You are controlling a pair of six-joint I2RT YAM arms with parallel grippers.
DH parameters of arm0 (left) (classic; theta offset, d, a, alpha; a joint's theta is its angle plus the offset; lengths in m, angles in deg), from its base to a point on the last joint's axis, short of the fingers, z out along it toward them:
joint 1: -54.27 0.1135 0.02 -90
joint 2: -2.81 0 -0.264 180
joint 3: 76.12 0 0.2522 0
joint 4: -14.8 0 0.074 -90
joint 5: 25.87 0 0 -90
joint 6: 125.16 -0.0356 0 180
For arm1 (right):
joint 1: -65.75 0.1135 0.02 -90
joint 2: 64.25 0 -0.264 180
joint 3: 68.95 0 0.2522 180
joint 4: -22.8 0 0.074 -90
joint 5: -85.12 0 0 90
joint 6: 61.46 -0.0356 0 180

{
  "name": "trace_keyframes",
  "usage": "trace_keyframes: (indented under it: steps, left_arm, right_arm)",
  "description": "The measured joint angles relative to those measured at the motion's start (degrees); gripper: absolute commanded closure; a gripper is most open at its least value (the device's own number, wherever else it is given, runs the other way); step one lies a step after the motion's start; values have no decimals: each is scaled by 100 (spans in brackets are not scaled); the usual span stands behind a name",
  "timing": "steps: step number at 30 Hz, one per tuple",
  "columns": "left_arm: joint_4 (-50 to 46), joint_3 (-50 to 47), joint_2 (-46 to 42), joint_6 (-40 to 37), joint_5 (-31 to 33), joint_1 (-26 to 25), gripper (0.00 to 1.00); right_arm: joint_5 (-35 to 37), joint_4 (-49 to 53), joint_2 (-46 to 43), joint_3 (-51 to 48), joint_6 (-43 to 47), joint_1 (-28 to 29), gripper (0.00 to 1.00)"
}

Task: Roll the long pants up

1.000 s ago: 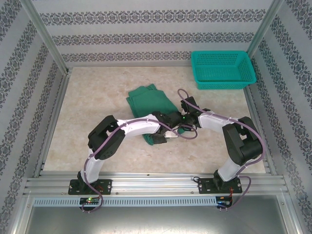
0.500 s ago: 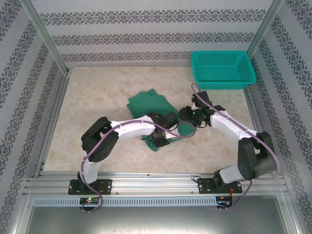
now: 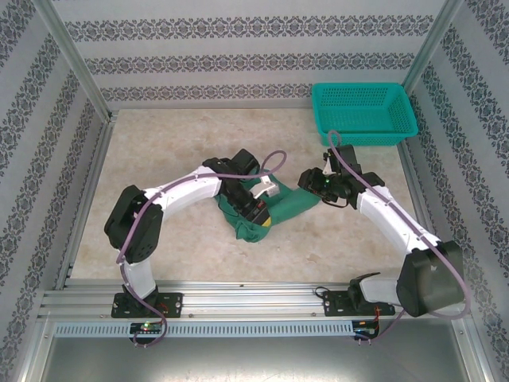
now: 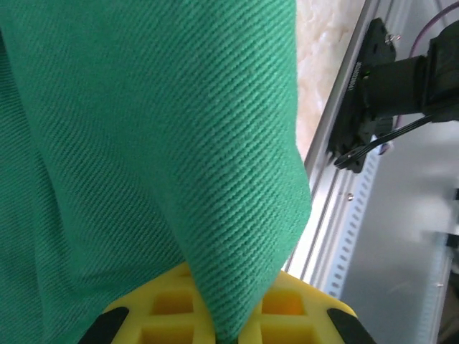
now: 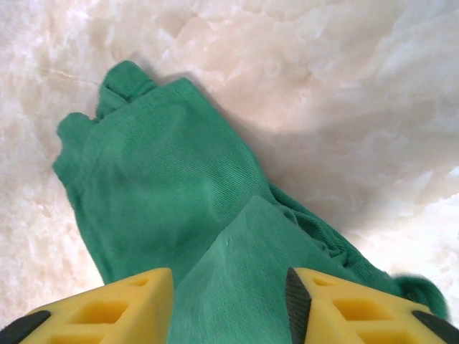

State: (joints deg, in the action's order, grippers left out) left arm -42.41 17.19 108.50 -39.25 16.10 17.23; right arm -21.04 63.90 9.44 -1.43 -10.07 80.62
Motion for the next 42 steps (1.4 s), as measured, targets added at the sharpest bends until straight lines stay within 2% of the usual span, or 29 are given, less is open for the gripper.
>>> trace_keyframes:
  steps: [8, 13, 15, 18, 22, 26, 27, 30, 33, 36, 38, 42]
  left_arm:
    - [26, -26, 852, 474, -730, 496, 100]
    - [70, -59, 909, 697, -964, 767, 100]
    - [57, -39, 931, 704, -1005, 835, 100]
    - [33, 55, 1025, 702, -1025, 872, 100]
    - [-7, 68, 1084, 669, -1021, 876, 100]
    - [-76, 55, 1078, 579, -782, 876, 90]
    - [-68, 17, 1038, 562, -590, 876, 84]
    - [-15, -232, 645, 553, 271, 833, 81]
    - [129, -627, -315, 520, 1738, 603, 75]
    - [203, -894, -1397, 413, 3071, 79, 75]
    - [275, -935, -1764, 321, 3685, -328, 76]
    - [457, -1040, -1775, 125, 4583, -1180, 76]
  right_arm:
    - [-146, 20, -92, -26, 9, 225, 64]
    - [-295, 33, -52, -26, 107, 616, 74]
    - [-345, 9, 55, -24, 111, 796, 75]
    - [-439, -120, 396, -24, 94, 1043, 75]
    - [-533, -468, 1213, 17, 28, 1248, 81]
    - [-664, -732, 2240, 387, -31, 1298, 89]
    - [-719, -772, 2455, 494, -44, 1303, 90]
    - [-911, -907, 2750, 656, -48, 1344, 90]
    - [-1038, -1067, 2846, 739, -55, 1440, 91]
    - [-1029, -1134, 2968, 758, -63, 1456, 93]
    - [-1032, -1156, 3056, 761, -70, 1449, 95]
    - [-1038, -1180, 3139, 813, -109, 1449, 95]
